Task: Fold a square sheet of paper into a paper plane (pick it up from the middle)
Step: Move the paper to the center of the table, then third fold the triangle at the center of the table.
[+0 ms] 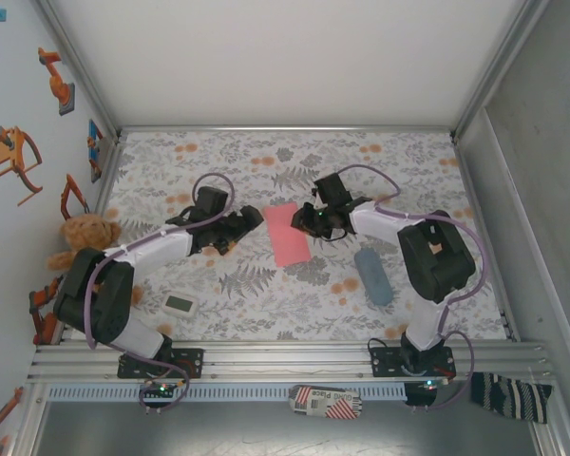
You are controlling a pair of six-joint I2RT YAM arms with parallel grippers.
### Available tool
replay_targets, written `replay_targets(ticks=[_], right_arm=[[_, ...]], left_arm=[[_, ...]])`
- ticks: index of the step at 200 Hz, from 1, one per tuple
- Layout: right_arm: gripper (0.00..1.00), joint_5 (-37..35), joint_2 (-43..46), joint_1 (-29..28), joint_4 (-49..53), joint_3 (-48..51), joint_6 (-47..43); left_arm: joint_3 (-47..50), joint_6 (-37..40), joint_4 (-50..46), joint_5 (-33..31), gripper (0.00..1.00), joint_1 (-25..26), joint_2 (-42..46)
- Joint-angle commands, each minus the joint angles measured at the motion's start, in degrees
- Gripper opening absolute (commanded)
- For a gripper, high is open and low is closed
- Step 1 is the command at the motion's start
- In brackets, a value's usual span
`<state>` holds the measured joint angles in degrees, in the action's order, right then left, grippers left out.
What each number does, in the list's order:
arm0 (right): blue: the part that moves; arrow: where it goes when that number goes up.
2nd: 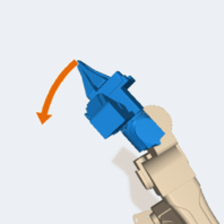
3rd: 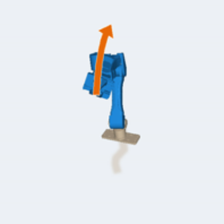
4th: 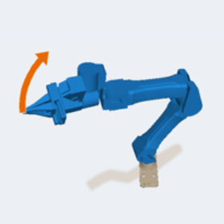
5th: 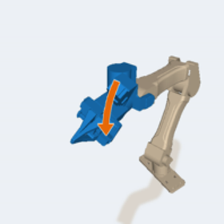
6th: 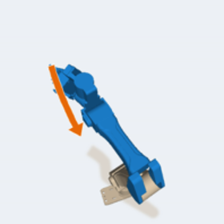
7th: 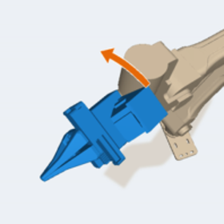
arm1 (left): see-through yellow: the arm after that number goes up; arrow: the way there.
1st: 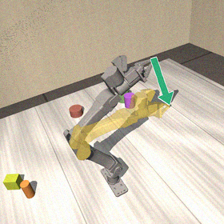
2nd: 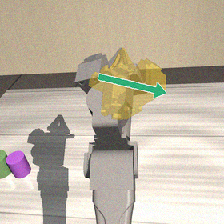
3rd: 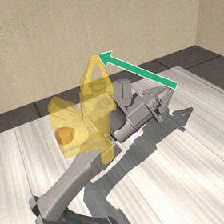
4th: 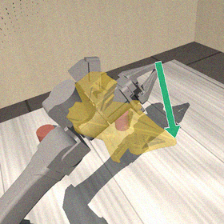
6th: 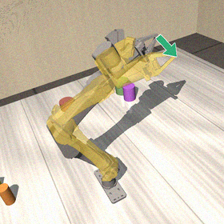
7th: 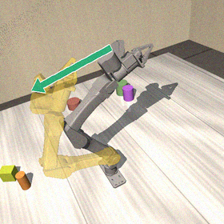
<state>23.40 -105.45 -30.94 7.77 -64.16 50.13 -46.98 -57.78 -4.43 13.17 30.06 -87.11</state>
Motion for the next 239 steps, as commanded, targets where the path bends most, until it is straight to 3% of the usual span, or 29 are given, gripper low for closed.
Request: replay_targets(ticks=[1, 57, 141, 192, 239], right_arm=[[0.23, 2.4, -3.0, 0.6, -0.6, -1.3, 0.0], [0.20, 3.5, -7.2, 1.4, 0.8, -1.1, -1.0], [0.19, 3.3, -8.5, 3.5, -1.7, 4.5, 0.6], [0.18, 3.7, -8.7, 4.0, -2.3, 5.1, 0.7], [0.18, 3.9, -8.6, 4.1, -2.8, 5.5, 0.7]], left_arm=[[2.9, -6.3, 6.6, 2.1, 0.90, 1.9, -1.3], [2.9, -9.7, 9.7, 3.4, 0.64, 5.4, -4.8], [0.6, -10.8, 13.2, 6.0, 0.36, 7.7, -11.7], [-3.5, -6.5, 9.7, 4.4, 0.32, 7.0, -14.1], [-5.3, -3.0, 6.0, 2.1, 0.36, 5.7, -15.3]])
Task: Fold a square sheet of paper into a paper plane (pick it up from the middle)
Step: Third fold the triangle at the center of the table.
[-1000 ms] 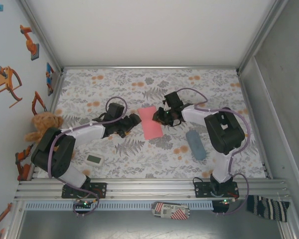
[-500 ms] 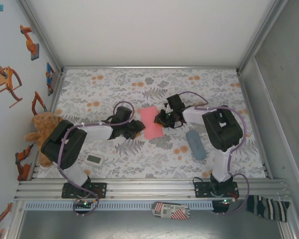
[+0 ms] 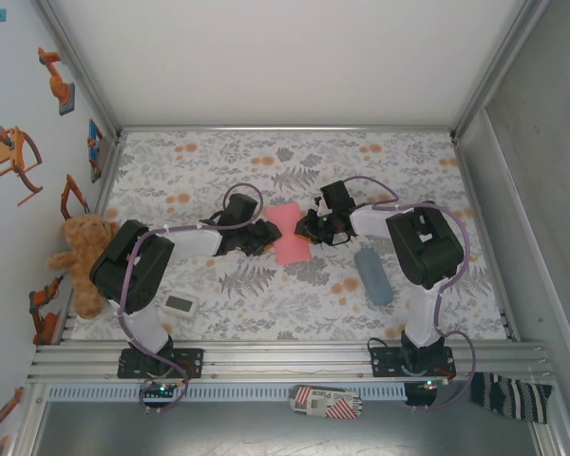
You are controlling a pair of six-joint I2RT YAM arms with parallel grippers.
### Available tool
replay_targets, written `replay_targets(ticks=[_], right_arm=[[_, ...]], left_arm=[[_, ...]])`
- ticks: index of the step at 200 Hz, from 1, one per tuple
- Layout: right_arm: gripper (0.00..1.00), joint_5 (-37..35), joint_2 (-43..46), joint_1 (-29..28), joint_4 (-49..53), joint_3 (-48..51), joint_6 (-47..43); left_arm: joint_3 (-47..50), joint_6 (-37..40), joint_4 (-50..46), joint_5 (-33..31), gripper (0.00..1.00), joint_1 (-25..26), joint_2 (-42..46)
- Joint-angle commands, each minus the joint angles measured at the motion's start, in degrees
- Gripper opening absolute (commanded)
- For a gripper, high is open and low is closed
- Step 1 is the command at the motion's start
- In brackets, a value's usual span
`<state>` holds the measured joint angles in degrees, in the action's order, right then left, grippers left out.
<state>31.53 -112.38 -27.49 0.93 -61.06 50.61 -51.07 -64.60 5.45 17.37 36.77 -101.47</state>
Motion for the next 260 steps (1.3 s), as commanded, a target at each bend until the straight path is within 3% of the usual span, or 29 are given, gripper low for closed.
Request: replay_targets(ticks=[1, 109, 186, 260], right_arm=[[0.18, -4.2, -1.7, 0.7, 4.1, 2.4, 0.3], [0.16, -4.3, -1.6, 1.0, 3.8, 2.2, 0.4], [0.16, -4.1, -1.9, 1.0, 3.8, 2.1, 0.5], [0.16, -4.0, -1.8, 1.0, 3.7, 2.2, 0.6]], left_arm=[[-1.2, 3.9, -3.9, -2.2, 0.36, -1.0, -0.9], [-2.2, 5.3, 0.9, 6.1, 0.32, -1.2, -5.8], [3.7, 7.1, 6.3, 11.3, 0.32, -1.2, -1.0], [2.2, 4.8, 10.6, 12.3, 0.30, -1.4, -3.9]])
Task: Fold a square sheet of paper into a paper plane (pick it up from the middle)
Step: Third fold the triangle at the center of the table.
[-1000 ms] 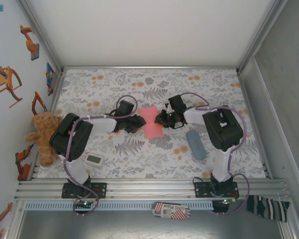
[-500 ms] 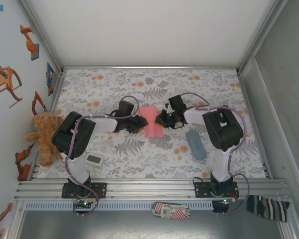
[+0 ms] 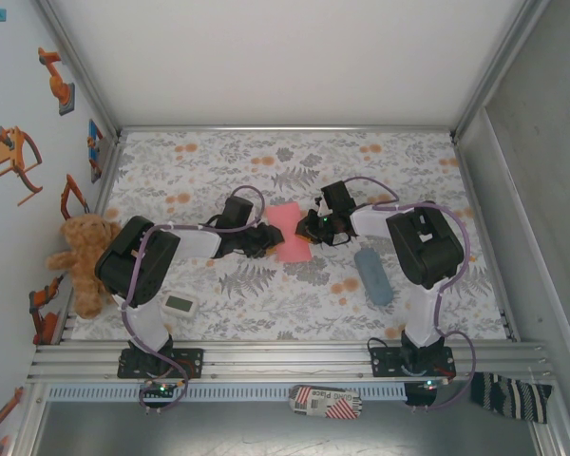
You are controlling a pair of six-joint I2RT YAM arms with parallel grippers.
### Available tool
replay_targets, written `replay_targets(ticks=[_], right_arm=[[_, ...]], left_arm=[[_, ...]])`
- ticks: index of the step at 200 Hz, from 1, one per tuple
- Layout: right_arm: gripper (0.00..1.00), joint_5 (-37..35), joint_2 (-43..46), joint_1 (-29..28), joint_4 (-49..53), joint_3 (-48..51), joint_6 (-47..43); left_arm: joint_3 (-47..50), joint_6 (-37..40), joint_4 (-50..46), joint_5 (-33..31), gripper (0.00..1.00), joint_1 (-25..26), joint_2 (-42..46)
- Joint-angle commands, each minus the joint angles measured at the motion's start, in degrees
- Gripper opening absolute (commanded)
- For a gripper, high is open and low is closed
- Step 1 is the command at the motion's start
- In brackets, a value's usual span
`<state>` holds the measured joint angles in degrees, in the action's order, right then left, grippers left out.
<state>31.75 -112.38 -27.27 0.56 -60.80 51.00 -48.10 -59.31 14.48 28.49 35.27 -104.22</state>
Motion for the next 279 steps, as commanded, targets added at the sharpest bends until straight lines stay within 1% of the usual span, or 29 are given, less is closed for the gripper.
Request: replay_targets(ticks=[1, 31, 54, 115, 137, 144, 167, 178, 199, 201, 203, 208, 212, 214, 242, 265, 279], right_arm=[[0.16, -4.3, -1.8, 0.8, 4.1, 2.0, 0.2], [0.16, -4.2, -1.7, 0.9, 4.1, 1.8, 0.1], [0.16, -4.1, -1.4, 0.9, 3.9, 1.9, 0.0], [0.18, -3.4, 0.7, 0.9, 3.2, 1.0, -1.3], [0.18, -4.2, 3.1, 1.1, 4.1, -0.3, -4.9], [0.20, -4.6, 4.1, 1.3, 4.6, -1.0, -6.9], [0.31, -6.9, 8.8, 1.8, 5.1, -1.5, -12.8], [0.39, -8.7, 11.6, 1.7, 4.8, -1.2, -16.4], [0.57, -12.2, 16.9, 1.8, 2.7, 0.9, -22.0], [0.67, -12.5, 17.3, 1.8, 2.5, 1.1, -22.5], [0.74, -12.9, 17.7, 1.8, 2.3, 1.3, -23.0], [0.87, -13.5, 18.7, 1.8, 1.9, 1.9, -24.2], [0.96, -13.9, 19.5, 1.8, 1.6, 2.1, -25.1], [0.98, -14.1, 19.9, 1.8, 1.4, 2.3, -25.6], [0.99, -14.1, 23.6, 1.7, -3.4, 5.9, -30.7], [0.99, -11.8, 26.7, 0.9, -12.5, 11.8, -35.5], [0.99, -10.2, 27.3, 0.4, -15.0, 13.4, -37.4]], left_arm=[[-0.8, -0.5, 1.5, 1.1, 0.30, 0.1, -1.1], [-1.3, -1.0, 1.5, 0.9, 0.28, -0.6, -2.0], [-1.0, -3.1, 2.4, 1.1, 0.25, -0.3, -2.5], [-2.1, -3.9, 0.1, 0.1, 0.14, -0.6, -2.9], [-2.1, -4.2, -0.7, -0.3, 0.08, -0.7, -2.6], [-2.0, -4.3, -0.8, -0.4, 0.06, -0.8, -2.4], [-2.0, -5.0, -1.1, -0.5, 0.03, -1.1, -1.7], [-2.1, -5.6, -1.6, -0.7, 0.03, -1.2, -1.2], [-2.1, -7.1, -2.1, -1.0, 0.02, -1.8, -0.1], [-2.0, -7.2, -2.1, -0.9, 0.02, -2.0, -0.1], [-2.1, -7.4, -2.1, -0.8, 0.02, -2.0, 0.0], [-2.1, -7.8, -2.2, -0.8, 0.02, -2.2, 0.2], [-2.2, -8.2, -2.3, -0.8, 0.02, -2.4, 0.4], [-2.2, -8.4, -2.4, -0.8, 0.02, -2.5, 0.4], [-2.6, -10.7, -1.7, 0.4, 0.02, -3.4, 0.9], [-3.5, -11.0, -3.4, 1.0, 0.02, -3.9, 1.4], [-3.8, -10.8, -4.4, 1.3, 0.02, -4.1, 1.7]])
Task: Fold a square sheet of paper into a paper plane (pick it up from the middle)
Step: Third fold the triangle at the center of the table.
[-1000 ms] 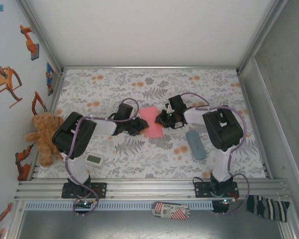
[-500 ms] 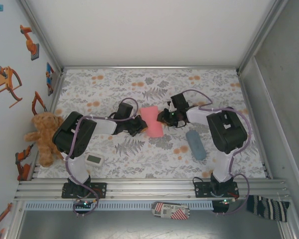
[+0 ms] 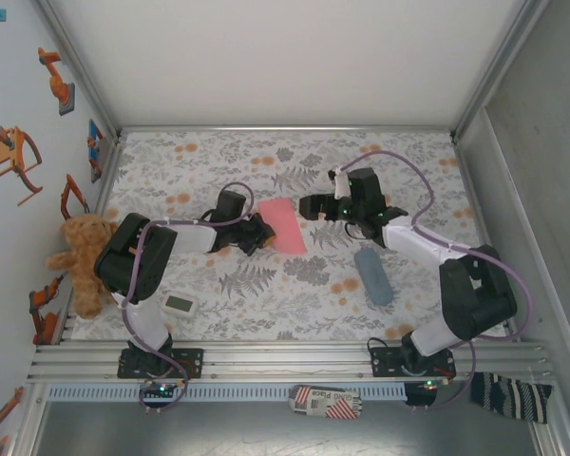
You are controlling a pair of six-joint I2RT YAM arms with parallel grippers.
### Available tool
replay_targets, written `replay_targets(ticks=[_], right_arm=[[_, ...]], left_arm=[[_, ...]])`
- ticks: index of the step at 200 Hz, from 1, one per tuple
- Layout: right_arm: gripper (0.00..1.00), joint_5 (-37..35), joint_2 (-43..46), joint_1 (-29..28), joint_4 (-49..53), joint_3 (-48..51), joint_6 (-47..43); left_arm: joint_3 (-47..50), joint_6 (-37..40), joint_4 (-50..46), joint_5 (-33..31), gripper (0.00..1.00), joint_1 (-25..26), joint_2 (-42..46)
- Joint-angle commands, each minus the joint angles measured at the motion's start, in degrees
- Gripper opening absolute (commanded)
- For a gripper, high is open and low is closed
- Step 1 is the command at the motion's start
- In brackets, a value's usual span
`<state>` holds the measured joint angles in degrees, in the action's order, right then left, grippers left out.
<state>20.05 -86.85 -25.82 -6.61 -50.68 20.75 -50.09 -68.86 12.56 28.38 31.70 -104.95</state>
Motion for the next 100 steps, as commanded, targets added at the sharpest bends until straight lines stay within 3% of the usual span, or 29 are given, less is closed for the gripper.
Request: replay_targets(ticks=[1, 49, 100], right_arm=[[0.99, 1.5, 1.7, -1.1, -7.8, 3.3, -7.3], [0.84, 1.3, -1.7, -4.0, -1.1, -0.3, -14.2], [0.82, -2.3, -1.0, -6.9, -5.6, 5.0, -16.7]], left_arm=[[-1.8, -1.3, -2.5, 1.4, 0.02, -0.6, 2.4], [-2.3, -2.1, -3.3, 1.5, 0.02, -0.9, 1.8], [-2.9, -2.2, -5.1, 1.5, 0.02, -0.7, 1.9]])
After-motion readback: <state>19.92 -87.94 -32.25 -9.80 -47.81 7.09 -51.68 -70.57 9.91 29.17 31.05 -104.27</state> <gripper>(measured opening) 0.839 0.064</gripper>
